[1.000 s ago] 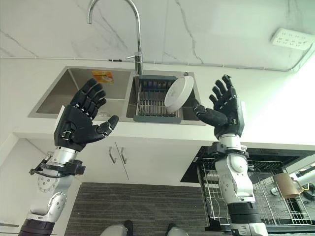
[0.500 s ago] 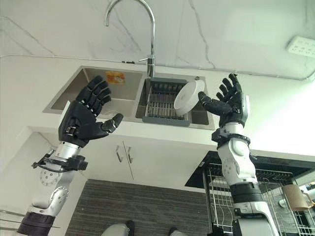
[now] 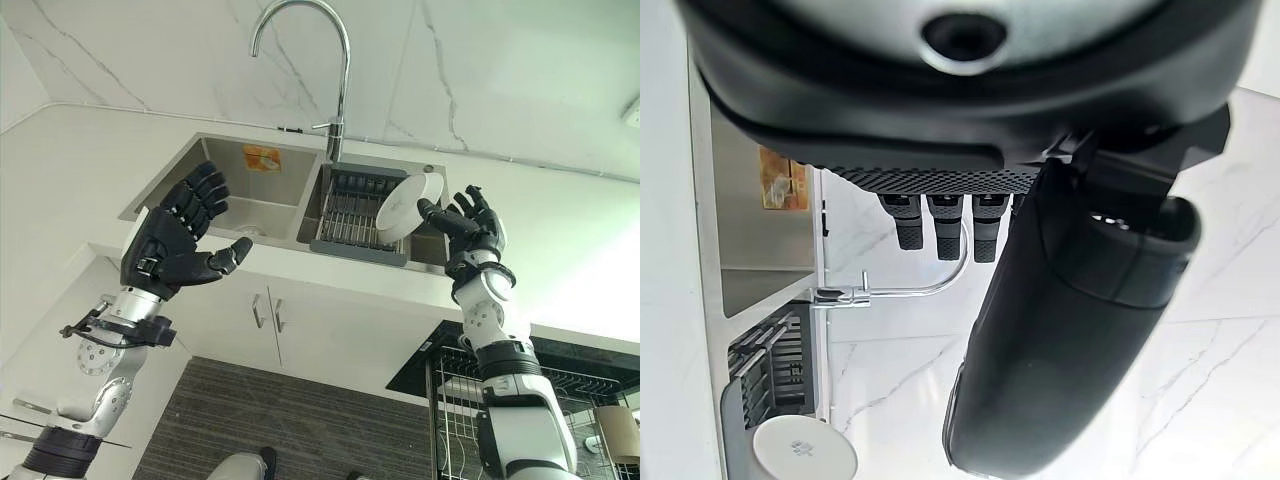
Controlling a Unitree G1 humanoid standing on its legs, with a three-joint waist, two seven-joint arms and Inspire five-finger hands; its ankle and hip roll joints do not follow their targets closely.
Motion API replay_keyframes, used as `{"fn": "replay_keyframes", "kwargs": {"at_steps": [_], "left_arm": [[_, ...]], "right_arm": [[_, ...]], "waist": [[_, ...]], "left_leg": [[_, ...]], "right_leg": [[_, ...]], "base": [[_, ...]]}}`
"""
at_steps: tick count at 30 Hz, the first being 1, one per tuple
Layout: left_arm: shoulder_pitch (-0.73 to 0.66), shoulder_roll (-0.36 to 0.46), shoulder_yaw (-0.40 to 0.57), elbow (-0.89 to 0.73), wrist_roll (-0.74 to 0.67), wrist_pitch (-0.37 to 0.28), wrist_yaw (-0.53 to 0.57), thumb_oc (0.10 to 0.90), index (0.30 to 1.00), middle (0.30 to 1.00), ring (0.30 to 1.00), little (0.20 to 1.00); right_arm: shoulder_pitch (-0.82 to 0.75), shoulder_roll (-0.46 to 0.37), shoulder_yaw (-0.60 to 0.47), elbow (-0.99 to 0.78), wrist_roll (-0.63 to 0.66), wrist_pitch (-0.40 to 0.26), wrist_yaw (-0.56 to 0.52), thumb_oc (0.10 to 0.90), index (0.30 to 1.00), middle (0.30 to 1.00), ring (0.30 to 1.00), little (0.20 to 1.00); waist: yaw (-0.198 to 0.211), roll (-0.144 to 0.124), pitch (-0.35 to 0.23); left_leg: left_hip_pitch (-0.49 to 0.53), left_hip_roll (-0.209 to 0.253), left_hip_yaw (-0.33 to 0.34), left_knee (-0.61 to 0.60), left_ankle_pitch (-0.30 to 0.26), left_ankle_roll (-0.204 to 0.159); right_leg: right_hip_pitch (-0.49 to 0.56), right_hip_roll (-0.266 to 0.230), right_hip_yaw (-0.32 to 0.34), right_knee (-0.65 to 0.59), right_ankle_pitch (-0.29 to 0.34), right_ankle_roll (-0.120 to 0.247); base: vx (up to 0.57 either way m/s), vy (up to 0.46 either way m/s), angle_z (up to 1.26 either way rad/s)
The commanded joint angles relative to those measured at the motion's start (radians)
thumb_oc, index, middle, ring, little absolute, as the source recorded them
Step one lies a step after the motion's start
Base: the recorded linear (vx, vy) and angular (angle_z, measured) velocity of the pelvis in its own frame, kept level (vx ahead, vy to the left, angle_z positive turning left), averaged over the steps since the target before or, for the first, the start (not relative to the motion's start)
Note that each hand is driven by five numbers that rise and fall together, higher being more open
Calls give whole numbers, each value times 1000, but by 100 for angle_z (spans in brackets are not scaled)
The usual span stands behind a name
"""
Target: Place the dishes in the dishwasher.
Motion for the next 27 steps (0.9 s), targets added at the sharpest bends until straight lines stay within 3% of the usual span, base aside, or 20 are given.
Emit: {"fn": "replay_keyframes", "kwargs": {"at_steps": [1,27], "left_arm": [[-108,35,-9,-57,-35,-80,23,800,900,900,900,900],[-107,71,-24,-43,-52,-71,60,800,900,900,900,900]], "right_arm": [[-138,-88,13,-9,26,-66,14,800,900,900,900,900],[-253,-124,101,174,69,75,42,800,900,900,900,900]], "waist": [[14,-19,-103],[41,-16,-104]], "left_leg": [[39,33,-3,24,-114,-54],[37,44,-18,24,-92,-71]], "right_leg": [[49,3,-6,6,-87,29],[69,10,-30,6,-101,18]], "base": [[0,0,0],[1,-2,2]]}}
